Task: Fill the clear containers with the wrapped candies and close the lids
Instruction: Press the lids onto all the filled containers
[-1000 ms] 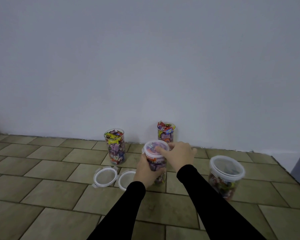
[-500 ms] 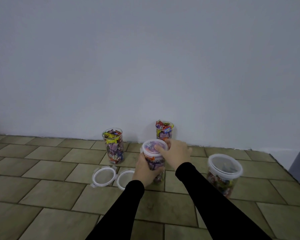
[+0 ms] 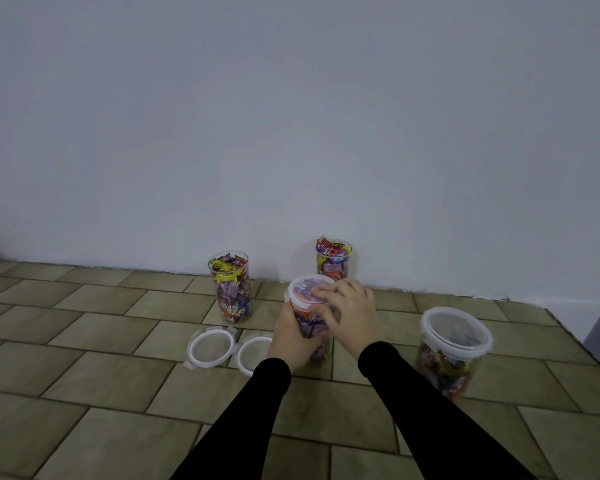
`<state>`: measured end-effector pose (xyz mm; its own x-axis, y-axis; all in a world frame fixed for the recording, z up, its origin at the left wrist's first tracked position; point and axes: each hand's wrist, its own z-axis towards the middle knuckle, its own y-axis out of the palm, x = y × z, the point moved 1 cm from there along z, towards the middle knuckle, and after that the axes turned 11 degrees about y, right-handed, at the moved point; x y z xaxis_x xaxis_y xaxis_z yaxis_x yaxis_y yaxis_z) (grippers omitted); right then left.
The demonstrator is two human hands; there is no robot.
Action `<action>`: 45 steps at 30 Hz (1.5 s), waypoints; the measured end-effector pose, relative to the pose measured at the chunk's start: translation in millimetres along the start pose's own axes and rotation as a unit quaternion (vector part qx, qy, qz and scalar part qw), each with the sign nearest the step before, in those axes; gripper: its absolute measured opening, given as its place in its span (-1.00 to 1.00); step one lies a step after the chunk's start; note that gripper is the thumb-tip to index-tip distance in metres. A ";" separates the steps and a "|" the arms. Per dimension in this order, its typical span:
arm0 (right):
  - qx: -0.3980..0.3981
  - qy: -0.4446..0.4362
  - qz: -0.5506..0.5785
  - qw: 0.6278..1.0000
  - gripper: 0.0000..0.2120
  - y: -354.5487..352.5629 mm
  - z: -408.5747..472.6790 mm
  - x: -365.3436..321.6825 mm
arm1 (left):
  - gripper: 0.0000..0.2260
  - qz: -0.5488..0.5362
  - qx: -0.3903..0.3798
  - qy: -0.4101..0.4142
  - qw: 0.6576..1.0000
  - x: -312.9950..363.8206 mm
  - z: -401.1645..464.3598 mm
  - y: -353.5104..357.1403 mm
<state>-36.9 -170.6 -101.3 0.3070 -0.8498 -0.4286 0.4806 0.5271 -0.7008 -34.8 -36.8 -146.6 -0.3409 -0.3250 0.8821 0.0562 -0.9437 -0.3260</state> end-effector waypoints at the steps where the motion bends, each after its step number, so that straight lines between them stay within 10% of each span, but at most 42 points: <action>1: -0.004 0.000 -0.006 1.000 -0.77 -0.9 0.9 -0.2 | -0.18 0.003 0.000 -0.002 1.000 0.2 0.1 -0.3; 12: -0.105 0.094 -0.115 0.983 -0.55 -9.9 27.6 -63.9 | -0.31 0.032 -0.006 -0.022 0.999 8.2 -3.4 4.8; 18: -0.119 0.101 -0.160 0.975 -0.61 -4.2 35.6 -74.7 | -0.78 0.095 -0.085 -0.064 0.990 -6.1 9.5 4.2; 28: -0.103 0.081 -0.182 0.974 -0.62 3.3 32.9 -69.4 | -0.42 0.134 -0.001 -0.018 0.991 1.8 1.0 3.0; 36: -0.091 0.108 -0.206 0.968 -0.65 -2.6 33.0 -70.9 | -0.41 0.063 -0.113 0.002 0.992 7.8 -2.9 -24.2; 45: -0.177 0.098 0.067 0.977 -0.66 45.5 42.0 -123.4 | -0.84 0.318 -0.096 -0.081 0.940 -30.0 -19.4 -135.2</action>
<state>-18.4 -41.5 -56.4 0.1683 -0.7776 -0.6059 0.1226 0.6264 -0.7698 -50.3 101.7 -135.5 -0.1477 -0.8389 0.5238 0.0238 -0.5325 -0.8461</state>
